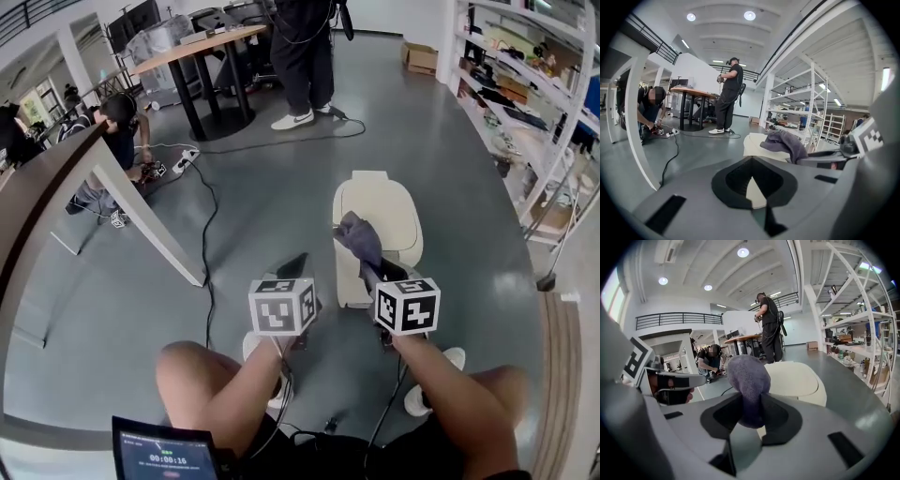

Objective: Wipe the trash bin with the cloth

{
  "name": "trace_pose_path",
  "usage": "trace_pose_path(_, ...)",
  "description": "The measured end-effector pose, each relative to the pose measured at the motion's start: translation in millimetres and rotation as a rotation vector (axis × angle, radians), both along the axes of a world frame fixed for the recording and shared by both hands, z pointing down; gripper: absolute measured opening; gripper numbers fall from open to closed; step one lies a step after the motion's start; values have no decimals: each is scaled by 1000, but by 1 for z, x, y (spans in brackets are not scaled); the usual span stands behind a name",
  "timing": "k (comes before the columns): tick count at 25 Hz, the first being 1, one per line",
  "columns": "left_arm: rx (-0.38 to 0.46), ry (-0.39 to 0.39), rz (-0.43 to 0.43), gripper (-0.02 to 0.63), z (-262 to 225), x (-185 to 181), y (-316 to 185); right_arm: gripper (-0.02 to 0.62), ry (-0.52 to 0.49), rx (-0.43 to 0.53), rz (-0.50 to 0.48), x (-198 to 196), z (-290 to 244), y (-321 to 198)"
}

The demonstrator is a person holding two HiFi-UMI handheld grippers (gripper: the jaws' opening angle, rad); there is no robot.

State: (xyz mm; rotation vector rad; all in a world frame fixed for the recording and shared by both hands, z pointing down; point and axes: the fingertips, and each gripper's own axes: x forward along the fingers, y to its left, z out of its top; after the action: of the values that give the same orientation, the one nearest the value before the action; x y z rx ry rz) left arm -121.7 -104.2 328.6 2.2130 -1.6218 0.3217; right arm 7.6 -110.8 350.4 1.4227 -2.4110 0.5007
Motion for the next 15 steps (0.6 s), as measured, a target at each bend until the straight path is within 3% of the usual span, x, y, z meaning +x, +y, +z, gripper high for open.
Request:
trace_pose_path(6,59,-60,9,-1,0,-5,14,114,46,14,-38,-24,17,18)
trace_pose_path(15,18,-52,-30,0,17,-21,9,114,125,14,-109,-55,61,20)
